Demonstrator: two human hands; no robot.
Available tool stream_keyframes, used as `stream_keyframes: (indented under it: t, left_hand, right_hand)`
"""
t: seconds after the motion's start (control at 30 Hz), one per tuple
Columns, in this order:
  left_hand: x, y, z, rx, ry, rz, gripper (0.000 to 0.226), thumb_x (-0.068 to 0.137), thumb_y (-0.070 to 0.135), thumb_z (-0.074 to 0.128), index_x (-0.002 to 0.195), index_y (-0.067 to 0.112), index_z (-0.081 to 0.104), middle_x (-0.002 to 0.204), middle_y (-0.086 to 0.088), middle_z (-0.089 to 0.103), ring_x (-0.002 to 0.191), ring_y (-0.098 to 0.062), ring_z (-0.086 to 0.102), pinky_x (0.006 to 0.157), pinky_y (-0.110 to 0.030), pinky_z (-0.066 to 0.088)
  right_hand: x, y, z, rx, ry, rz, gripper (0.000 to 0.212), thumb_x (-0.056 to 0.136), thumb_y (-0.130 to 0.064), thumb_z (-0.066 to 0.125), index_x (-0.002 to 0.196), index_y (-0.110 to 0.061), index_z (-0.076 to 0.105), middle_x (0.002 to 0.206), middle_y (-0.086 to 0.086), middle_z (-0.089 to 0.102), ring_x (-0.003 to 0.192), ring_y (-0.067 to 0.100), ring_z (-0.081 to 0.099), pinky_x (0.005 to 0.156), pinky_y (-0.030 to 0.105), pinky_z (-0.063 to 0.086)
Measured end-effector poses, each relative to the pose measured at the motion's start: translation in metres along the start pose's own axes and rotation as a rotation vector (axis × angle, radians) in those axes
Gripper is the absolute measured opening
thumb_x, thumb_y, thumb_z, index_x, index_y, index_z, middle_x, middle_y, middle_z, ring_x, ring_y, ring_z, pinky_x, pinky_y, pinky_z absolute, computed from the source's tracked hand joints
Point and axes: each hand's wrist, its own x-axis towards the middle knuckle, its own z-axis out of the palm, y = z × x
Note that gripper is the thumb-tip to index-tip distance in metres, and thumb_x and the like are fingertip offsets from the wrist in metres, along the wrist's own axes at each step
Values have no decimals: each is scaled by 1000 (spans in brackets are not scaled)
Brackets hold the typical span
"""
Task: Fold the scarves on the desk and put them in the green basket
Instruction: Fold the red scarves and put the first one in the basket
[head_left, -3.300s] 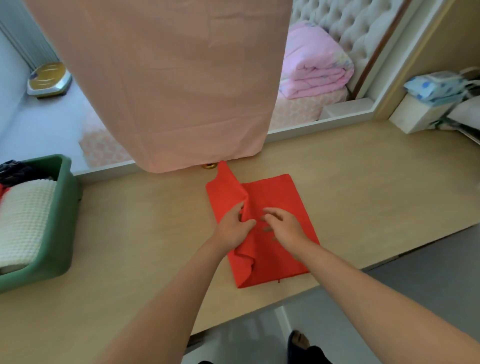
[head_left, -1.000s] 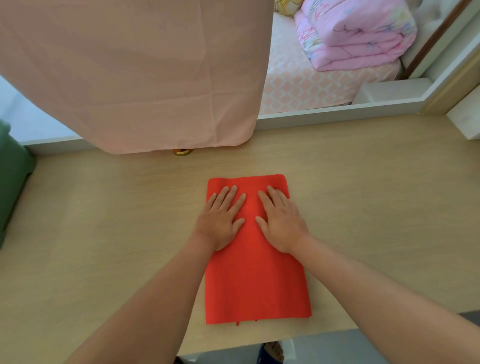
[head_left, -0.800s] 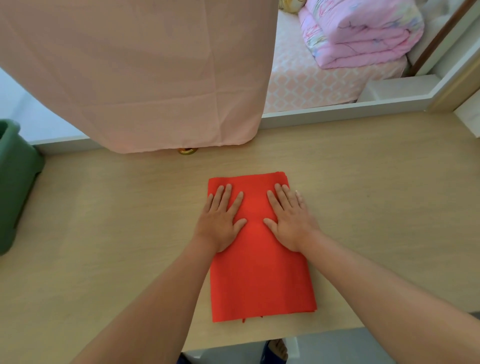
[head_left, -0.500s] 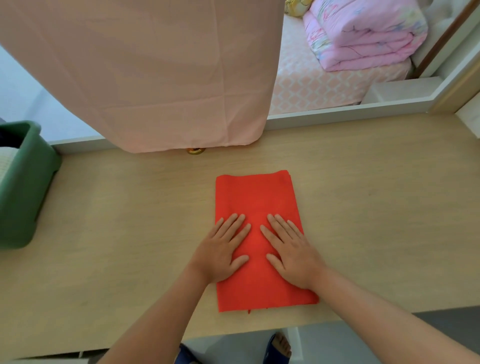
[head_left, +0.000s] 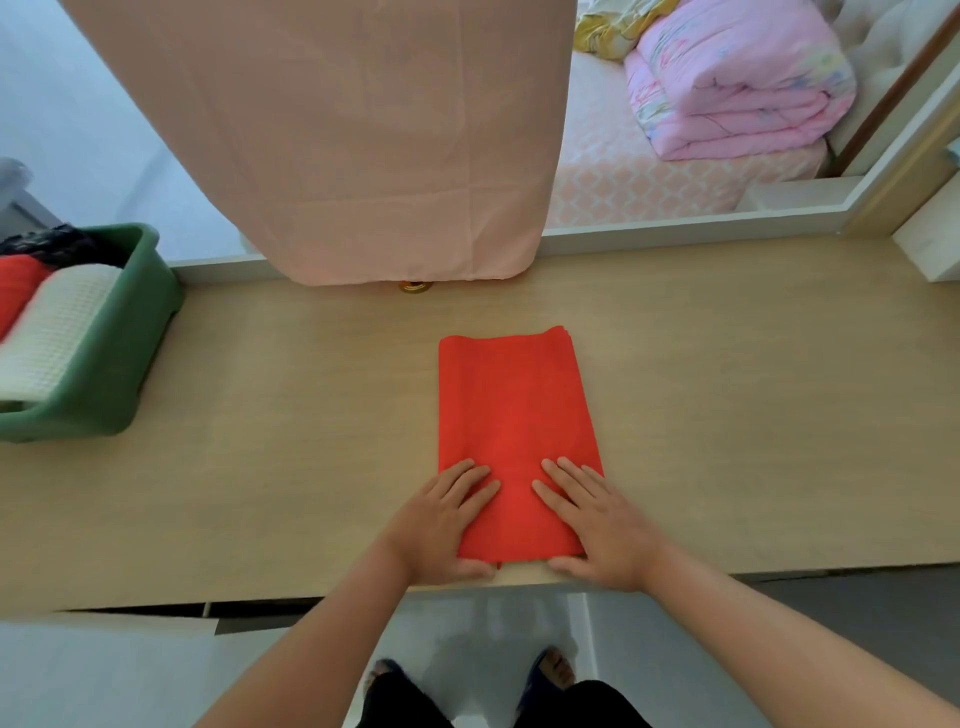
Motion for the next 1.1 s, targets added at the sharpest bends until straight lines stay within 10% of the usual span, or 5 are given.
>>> stream_keyframes:
  t: [0.17, 0.43, 0.63, 0.83, 1.1]
  left_hand:
    - [-21, 2, 9, 24, -113, 38, 121, 58, 80, 56, 155, 17, 20, 162, -8, 19, 149, -26, 15, 119, -44, 16]
    - [-45, 12, 1, -217, 125, 37, 50, 75, 42, 57, 116, 17, 71, 127, -2, 64, 119, -19, 60, 99, -30, 50]
    - [-31, 17, -46, -637, 297, -380, 15, 81, 33, 52, 75, 21, 58, 61, 6, 56, 56, -11, 51, 57, -28, 39]
    - [1, 6, -41, -600, 335, -694, 27, 88, 22, 67, 112, 14, 60, 101, -4, 64, 89, -20, 59, 77, -33, 48]
    - [23, 26, -3, 58, 302, 3, 31, 94, 27, 52, 120, 20, 67, 131, 0, 62, 126, -24, 54, 108, -41, 32]
  right_hand:
    - [-16, -10, 5, -37, -75, -13, 106, 74, -68, 55, 159, -27, 7, 164, 0, -8, 151, 18, -9, 124, 39, 1]
    - [-36, -22, 1, 118, -43, -24, 71, 81, -30, 63, 148, -18, 43, 159, 0, 31, 145, 14, 30, 118, 26, 23]
    - [-18, -33, -63, 505, 208, 248, 13, 66, -23, 53, 58, -32, 51, 67, -11, 52, 62, 11, 50, 63, 27, 38]
    - [19, -19, -78, 308, 185, 591, 40, 88, -25, 61, 128, -25, 60, 116, -4, 67, 106, 20, 63, 88, 34, 51]
    - [28, -23, -26, -148, 249, -11, 44, 92, -29, 47, 131, -15, 61, 140, 11, 56, 127, 30, 54, 101, 45, 48]
